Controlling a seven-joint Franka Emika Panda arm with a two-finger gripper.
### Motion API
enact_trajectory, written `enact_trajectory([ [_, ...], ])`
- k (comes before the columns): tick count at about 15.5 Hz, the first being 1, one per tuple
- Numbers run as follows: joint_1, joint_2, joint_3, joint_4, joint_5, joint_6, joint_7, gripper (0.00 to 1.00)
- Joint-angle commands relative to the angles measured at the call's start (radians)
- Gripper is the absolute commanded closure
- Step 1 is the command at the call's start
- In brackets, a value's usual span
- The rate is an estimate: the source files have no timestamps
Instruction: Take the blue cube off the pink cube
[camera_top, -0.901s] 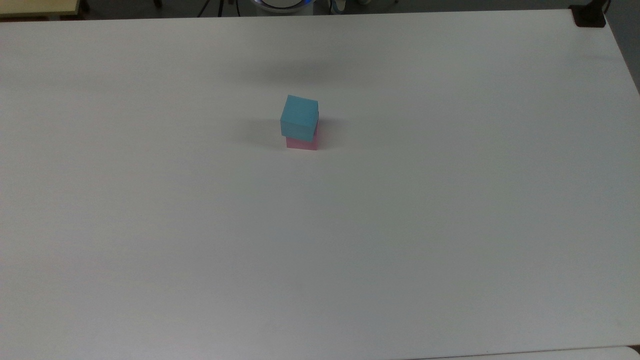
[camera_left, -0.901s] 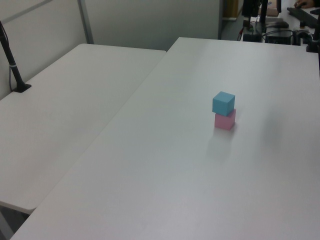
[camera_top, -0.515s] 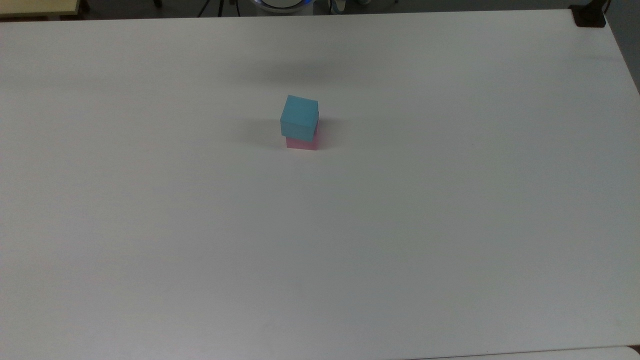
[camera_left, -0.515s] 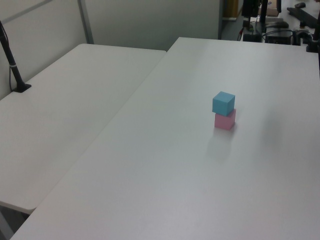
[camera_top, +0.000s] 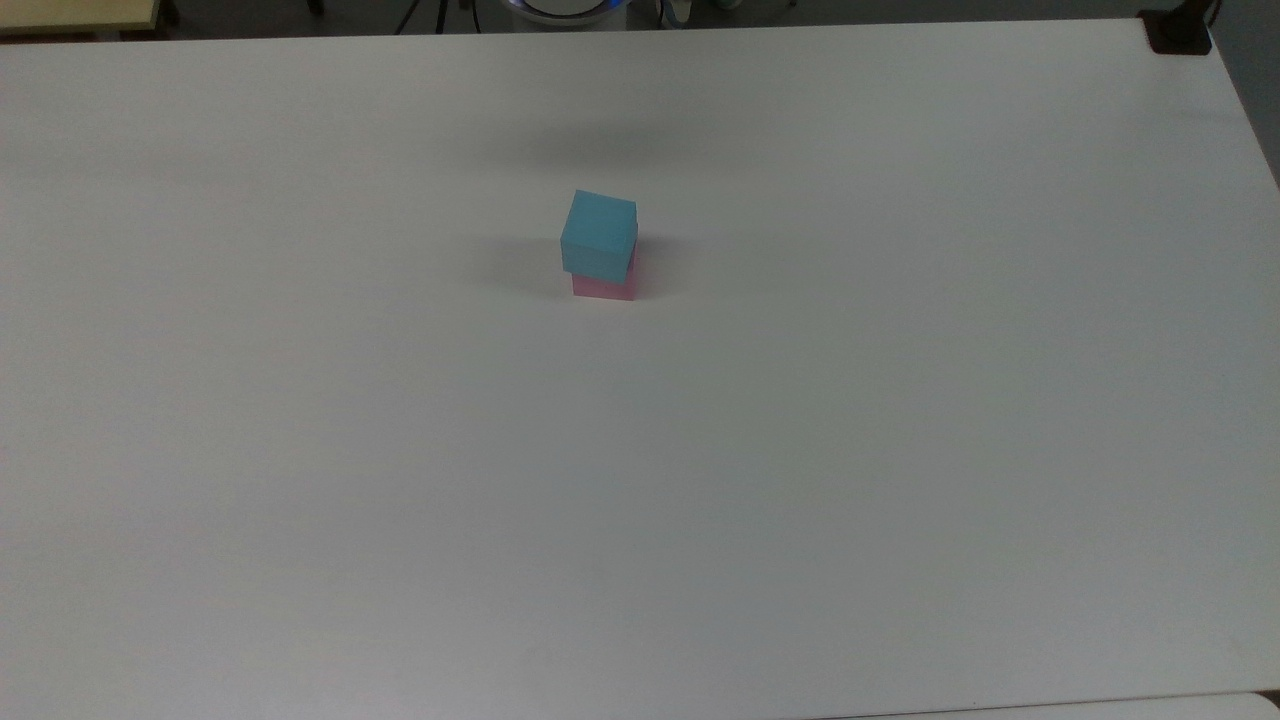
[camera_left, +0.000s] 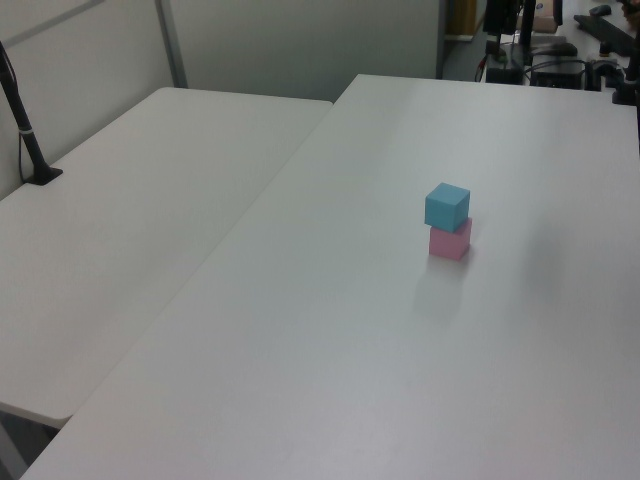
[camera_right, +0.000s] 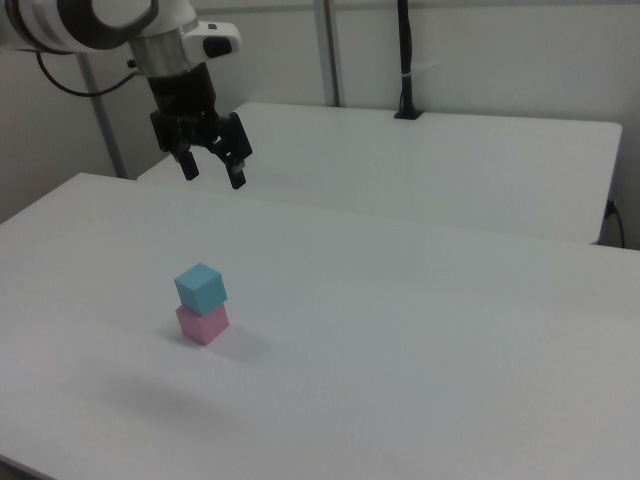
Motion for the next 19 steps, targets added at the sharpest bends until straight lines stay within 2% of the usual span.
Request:
enact_trajectory([
  [1,0.008,0.012,0.004,0.002,0.019,-0.008,-0.041,0.00],
  [5,0.005,0.014,0.004,-0.028,0.017,-0.016,-0.342,0.00],
  [7,0.011,0.019,0.007,-0.053,0.019,-0.048,-0.358,0.00],
  [9,0.028,0.037,0.012,-0.087,0.026,-0.045,-0.277,0.00],
  [12,0.075,0.086,0.026,-0.148,0.051,-0.013,-0.055,0.00],
  [16,0.103,0.175,0.079,-0.200,0.049,0.195,0.194,0.00],
  [19,0.138,0.238,0.083,-0.197,0.029,0.248,0.288,0.00],
])
